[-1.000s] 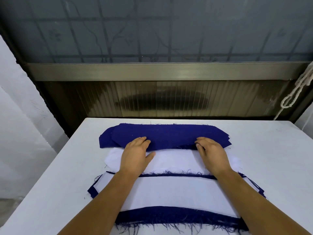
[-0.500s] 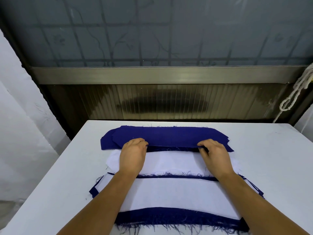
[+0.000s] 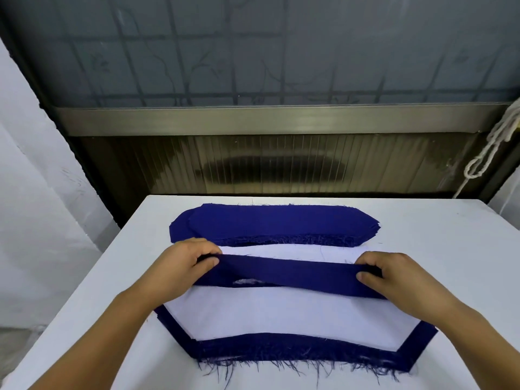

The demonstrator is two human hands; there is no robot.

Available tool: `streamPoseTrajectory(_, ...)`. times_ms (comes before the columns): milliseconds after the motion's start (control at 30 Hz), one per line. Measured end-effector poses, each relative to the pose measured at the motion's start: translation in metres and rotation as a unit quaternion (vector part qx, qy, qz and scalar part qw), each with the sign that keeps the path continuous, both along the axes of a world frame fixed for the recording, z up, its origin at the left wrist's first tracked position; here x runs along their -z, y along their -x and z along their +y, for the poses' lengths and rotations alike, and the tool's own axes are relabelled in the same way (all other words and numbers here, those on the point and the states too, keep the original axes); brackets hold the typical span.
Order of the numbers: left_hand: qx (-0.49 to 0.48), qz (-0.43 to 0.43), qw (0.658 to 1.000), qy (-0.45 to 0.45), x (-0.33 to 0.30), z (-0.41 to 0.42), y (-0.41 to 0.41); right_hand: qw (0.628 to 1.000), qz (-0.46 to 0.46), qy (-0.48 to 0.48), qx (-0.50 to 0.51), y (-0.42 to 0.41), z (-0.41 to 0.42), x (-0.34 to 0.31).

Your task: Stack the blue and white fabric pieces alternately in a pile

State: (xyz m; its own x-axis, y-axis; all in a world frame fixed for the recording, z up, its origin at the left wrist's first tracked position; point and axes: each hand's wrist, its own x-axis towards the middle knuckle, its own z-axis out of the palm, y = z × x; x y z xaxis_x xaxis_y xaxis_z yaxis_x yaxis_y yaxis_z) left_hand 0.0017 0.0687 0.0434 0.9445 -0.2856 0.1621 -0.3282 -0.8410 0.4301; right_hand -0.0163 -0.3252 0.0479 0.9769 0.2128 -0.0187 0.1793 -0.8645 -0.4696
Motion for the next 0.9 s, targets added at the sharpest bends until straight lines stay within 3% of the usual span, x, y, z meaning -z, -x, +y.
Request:
streamPoseTrajectory(100, -0.047, -0.021, 0.999, -0.004, -0.002, -0.004, -0.008, 0.999, -0.044, 0.002, 0.03, -0.008, 0.004, 0.001)
streamPoseTrajectory(233, -0.09, -0.115, 0.989, 0.034, -0.007, -0.008, -0.004, 0.975, -0.202, -0.052, 0.078, -0.001, 0.007, -0.003)
streamPoseTrajectory(367, -0.016, -0.194, 0.981, 0.021, 0.004, -0.003, 0.026, 0.937, -0.345, -0.024, 0.037, 0.026, -0.002, 0.019)
streamPoseTrajectory(533, 0.098, -0.188, 0.977, -0.034, 0.053, 0.003, 0.066, 0.935, -0.352, 0.003, -0.05, 0.063, -0.011, 0.074)
streamPoseTrajectory(900, 0.116, -0.199, 0.973, -0.009, 0.073, 0.002, 0.074, 0.915, -0.4, -0.03, -0.034, 0.065, -0.013, 0.081)
